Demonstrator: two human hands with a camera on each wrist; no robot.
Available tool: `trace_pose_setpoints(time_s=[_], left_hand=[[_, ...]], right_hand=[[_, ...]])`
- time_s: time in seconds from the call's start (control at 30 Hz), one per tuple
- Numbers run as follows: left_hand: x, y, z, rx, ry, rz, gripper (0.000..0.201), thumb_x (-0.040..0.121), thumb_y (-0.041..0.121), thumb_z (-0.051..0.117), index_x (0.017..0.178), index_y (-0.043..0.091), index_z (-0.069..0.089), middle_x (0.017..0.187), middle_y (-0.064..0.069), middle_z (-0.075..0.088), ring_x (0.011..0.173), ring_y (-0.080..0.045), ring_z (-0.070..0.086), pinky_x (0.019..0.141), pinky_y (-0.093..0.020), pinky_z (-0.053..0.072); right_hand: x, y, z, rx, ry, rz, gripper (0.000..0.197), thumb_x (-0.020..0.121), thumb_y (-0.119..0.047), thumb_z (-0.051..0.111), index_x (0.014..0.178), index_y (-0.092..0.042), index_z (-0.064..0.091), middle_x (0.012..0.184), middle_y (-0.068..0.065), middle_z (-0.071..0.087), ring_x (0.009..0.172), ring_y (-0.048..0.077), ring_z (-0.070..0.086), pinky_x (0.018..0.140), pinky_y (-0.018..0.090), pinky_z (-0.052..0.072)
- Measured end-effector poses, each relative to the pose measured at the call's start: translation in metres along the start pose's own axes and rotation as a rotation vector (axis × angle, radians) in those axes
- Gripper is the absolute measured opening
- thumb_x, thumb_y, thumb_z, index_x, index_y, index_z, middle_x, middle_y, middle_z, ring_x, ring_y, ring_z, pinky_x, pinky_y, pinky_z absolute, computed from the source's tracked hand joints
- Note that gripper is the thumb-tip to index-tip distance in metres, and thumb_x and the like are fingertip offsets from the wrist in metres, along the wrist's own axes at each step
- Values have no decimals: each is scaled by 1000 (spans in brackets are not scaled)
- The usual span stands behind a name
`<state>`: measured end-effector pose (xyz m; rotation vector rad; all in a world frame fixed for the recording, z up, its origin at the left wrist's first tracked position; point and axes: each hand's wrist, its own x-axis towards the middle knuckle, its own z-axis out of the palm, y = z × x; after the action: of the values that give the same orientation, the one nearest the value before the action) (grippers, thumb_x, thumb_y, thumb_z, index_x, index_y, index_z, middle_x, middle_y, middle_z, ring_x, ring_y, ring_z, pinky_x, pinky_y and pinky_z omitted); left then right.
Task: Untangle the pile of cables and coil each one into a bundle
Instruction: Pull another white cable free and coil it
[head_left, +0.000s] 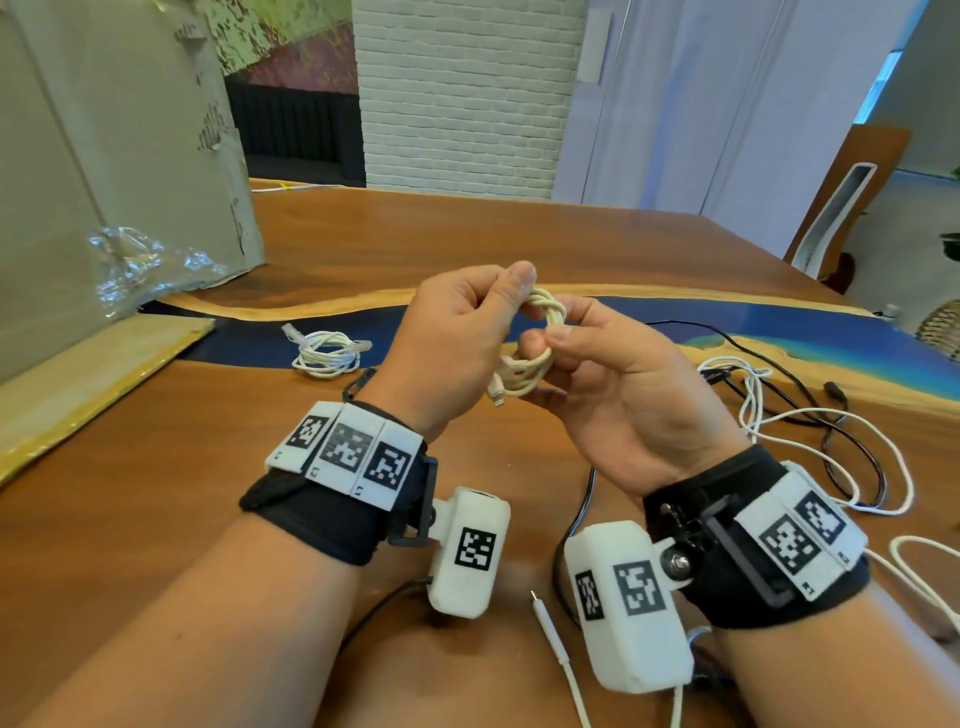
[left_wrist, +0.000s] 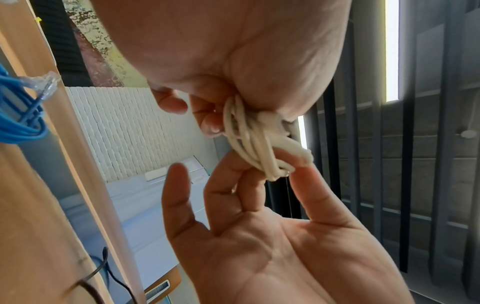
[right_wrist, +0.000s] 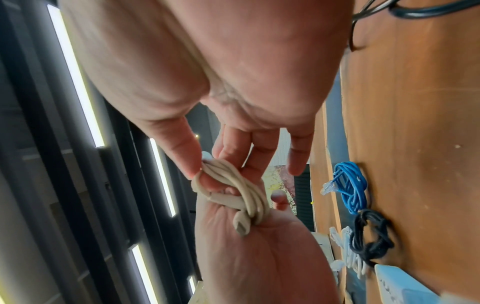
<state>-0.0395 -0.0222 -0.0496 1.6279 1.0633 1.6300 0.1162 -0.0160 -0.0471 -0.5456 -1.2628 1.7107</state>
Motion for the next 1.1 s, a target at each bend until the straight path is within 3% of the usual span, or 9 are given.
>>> trace_pose_setpoints(time_s=[0.2,0.37,0.43,0.53,0.63,0.77,0.87,1.03,1.1], left_hand=[[-4,-4,12,-91,-48,-39,43,100,40,55,82,4,72,65,-34,48,59,-34,39,51,-55,36],[-5,-4,15,-141,-60,-58,40,100,35,56,82,3,72,68,-24,53,65,-30,51,57,-48,44],[-4,-3,14,-151,-48,-54,38,102,32,55,83,3,72,66,-20,55,63,-27,51,60,-41,45],[-4,0,8,-139,-9,-3,37,102,32,54,85,5,73,64,-28,50,61,-30,44,54,-45,41],[-4,3,4,-66,36,84,33,105,25,52,81,14,72,54,6,49,53,-14,40,50,-28,35],[-4,2,5,-6,56,116,31,105,25,52,83,12,71,55,11,48,53,-11,39,52,-26,35],[-6,3,6,23,48,122,30,106,22,51,83,16,69,55,15,54,53,-5,45,53,-26,40],[-4,4,4,64,108,220,29,106,26,50,89,12,69,64,-6,57,58,-33,49,54,-44,43],[-3,5,3,76,130,250,28,106,26,51,88,15,69,63,-4,57,58,-33,47,53,-42,42]], right_hand=[[-3,-5,-8,118,-153,65,59,79,-16,70,129,-17,39,59,-3,49,62,16,52,73,33,49],[-5,-6,-6,161,-265,74,28,80,-13,64,104,-9,50,58,-5,52,61,12,55,79,39,45],[-6,-7,-4,195,-300,83,33,82,-11,65,112,-7,51,61,-5,52,65,13,51,84,41,43],[-6,-7,-2,132,-241,62,52,86,-3,63,133,-13,42,72,1,64,77,19,60,89,47,50],[-3,-7,1,-12,-136,-27,57,83,3,70,132,-11,44,79,9,71,79,25,70,81,42,58],[-3,-5,5,-123,-31,-101,62,75,0,76,129,-8,48,77,11,67,73,25,70,74,36,59],[-4,-2,7,-232,29,-160,47,83,6,75,122,-8,53,74,9,68,73,26,70,75,38,59],[-5,1,9,-455,155,-224,32,87,-10,79,112,-12,59,76,3,68,74,18,70,68,35,61],[-6,0,8,-503,191,-239,27,88,-15,79,107,-15,61,75,8,63,67,20,63,59,32,56]])
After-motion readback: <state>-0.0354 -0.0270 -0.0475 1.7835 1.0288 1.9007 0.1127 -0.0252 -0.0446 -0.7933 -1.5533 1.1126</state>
